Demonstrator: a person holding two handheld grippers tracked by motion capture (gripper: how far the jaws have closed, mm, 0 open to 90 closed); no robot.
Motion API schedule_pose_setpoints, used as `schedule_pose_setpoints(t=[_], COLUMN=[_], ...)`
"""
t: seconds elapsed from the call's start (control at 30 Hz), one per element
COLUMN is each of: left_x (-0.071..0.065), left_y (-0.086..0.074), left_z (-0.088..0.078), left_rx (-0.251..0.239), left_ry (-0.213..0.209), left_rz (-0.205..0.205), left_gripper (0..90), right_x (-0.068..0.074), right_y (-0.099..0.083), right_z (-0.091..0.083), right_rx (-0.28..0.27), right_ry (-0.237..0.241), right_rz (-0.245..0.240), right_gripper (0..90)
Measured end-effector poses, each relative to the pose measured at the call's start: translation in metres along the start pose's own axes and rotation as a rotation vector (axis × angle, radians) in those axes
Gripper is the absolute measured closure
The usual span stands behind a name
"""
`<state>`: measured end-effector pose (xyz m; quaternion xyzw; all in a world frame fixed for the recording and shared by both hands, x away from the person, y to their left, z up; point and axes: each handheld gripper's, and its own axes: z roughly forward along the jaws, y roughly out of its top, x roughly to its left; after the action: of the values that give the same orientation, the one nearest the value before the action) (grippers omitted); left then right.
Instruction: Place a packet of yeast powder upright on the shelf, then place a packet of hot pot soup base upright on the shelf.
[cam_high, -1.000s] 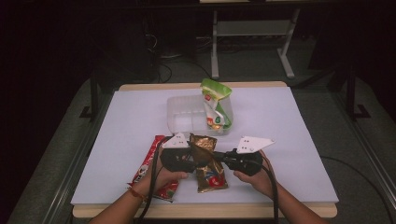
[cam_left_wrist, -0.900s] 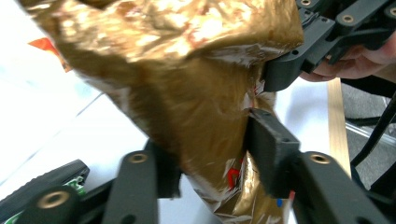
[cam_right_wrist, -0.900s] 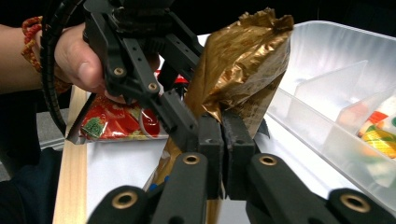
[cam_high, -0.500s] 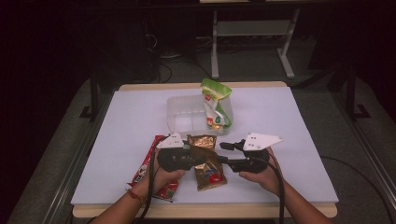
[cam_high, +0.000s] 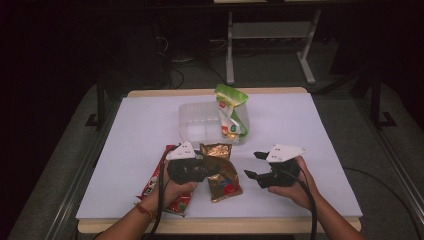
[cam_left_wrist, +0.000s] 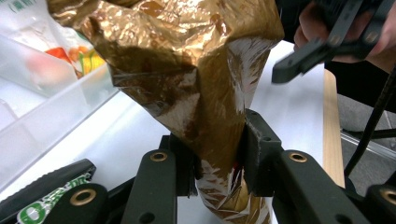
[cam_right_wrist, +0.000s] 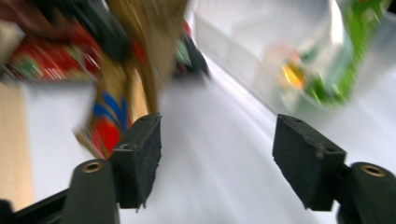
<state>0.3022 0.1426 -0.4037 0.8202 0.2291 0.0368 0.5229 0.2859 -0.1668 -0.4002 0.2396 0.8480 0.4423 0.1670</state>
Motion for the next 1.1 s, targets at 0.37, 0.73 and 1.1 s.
schedule_pose_setpoints(t=[0.37,0.73,1.1], left_x=[-0.004,0.006,0.013], left_y=[0.010,0.018,0.030], left_z=[-0.016,-0.032,-0.049], left_rx=[-0.081,-0.156,-0.224], left_ry=[0.025,0.086,0.162], left_rz=[0.001,-0.026,-0.043], left_gripper=[68.9,69.0,69.0], right_x=[-0.028,-0.042,-0.038], right_y=[-0.035,-0.050,-0.052], right_z=[-0.011,-0.020,-0.022], right_rx=[-0.017,-0.018,-0.011], right_ry=[-0.150,-0.252,-0.284], right_rz=[0.156,0.207,0.191], right_gripper=[23.1,20.9,21.1])
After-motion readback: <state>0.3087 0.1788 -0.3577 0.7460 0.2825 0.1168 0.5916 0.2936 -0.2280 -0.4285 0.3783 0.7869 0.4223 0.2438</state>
